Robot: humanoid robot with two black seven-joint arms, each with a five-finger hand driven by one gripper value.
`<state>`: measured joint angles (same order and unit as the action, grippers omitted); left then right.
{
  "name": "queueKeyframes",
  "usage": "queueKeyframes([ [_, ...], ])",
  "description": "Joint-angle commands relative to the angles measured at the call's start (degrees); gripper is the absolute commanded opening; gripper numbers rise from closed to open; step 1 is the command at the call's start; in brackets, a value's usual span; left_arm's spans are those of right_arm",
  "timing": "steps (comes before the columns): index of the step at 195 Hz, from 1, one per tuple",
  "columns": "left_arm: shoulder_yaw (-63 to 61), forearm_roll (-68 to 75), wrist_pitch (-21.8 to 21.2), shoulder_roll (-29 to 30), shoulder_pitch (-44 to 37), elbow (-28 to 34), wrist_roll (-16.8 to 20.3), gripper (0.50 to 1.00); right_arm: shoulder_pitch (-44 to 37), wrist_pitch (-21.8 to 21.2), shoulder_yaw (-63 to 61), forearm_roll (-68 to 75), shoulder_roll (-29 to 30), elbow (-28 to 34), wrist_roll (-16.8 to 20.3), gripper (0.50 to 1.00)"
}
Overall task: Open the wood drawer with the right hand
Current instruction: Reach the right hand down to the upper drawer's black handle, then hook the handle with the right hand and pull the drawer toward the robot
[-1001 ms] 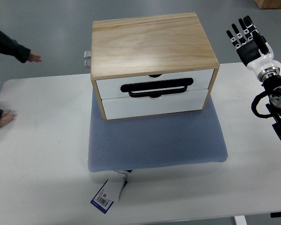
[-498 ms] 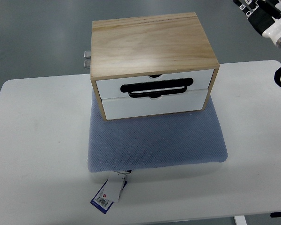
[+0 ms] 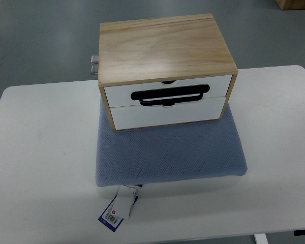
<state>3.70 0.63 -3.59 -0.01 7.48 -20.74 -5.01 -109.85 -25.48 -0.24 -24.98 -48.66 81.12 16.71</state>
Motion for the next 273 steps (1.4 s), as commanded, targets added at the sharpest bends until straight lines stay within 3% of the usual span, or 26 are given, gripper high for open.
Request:
queueKeyframes([
  [1,-0.01,-0.10,-0.11,0.01,-0.01,0.09,0.00,1.000,-8.19,0.70,7.10,1.51,3.40,6.16,5.70,0.938],
  [19,-0.01,-0.10,-0.11,0.01,-0.01,0.18,0.00,1.000,-11.35,1.66,9.91,5.20,7.97,8.62,10.09,0.936],
  [30,-0.01,-0.10,-0.11,0.01,-0.01,0.18,0.00,1.000,-11.35,1.66,9.91,5.21,7.97,8.62,10.09,0.936],
  [32,-0.01,-0.10,-0.02,0.01,-0.01,0.18,0.00,1.000,-12.23,2.89,11.05,10.12,11.48,9.06,12.55,0.936],
  [55,-0.01,-0.10,0.07,0.01,-0.01,0.18,0.00,1.000,-12.23,4.56,11.58,14.87,14.39,9.23,14.49,0.936],
  [58,-0.01,-0.19,0.07,0.01,-0.01,0.35,0.00,1.000,-12.23,5.79,12.72,17.42,17.02,9.50,15.54,0.936],
  [101,0.08,-0.28,0.16,0.01,-0.01,0.62,0.00,1.000,-11.44,8.34,16.33,17.51,21.68,10.20,15.54,0.936],
  [111,0.08,-0.28,0.25,0.01,-0.01,0.62,0.00,1.000,-9.77,11.33,16.94,17.42,23.70,10.11,15.54,0.938],
  [121,0.08,-0.28,0.25,0.01,-0.01,0.62,0.00,1.000,-9.77,11.33,16.94,17.42,23.70,10.11,15.54,0.938],
  [122,-0.01,-0.28,0.16,0.01,-0.01,0.62,0.00,1.000,-8.55,13.16,17.03,17.34,24.66,9.94,15.54,0.938],
  [145,-0.01,-0.28,0.16,0.01,-0.01,0.70,0.00,1.000,-5.83,15.10,17.82,16.20,25.63,9.41,15.63,0.938],
  [273,0.08,-0.28,0.16,0.01,-0.01,0.70,0.00,1.000,5.00,16.25,20.02,5.12,26.78,4.14,15.10,0.938],
])
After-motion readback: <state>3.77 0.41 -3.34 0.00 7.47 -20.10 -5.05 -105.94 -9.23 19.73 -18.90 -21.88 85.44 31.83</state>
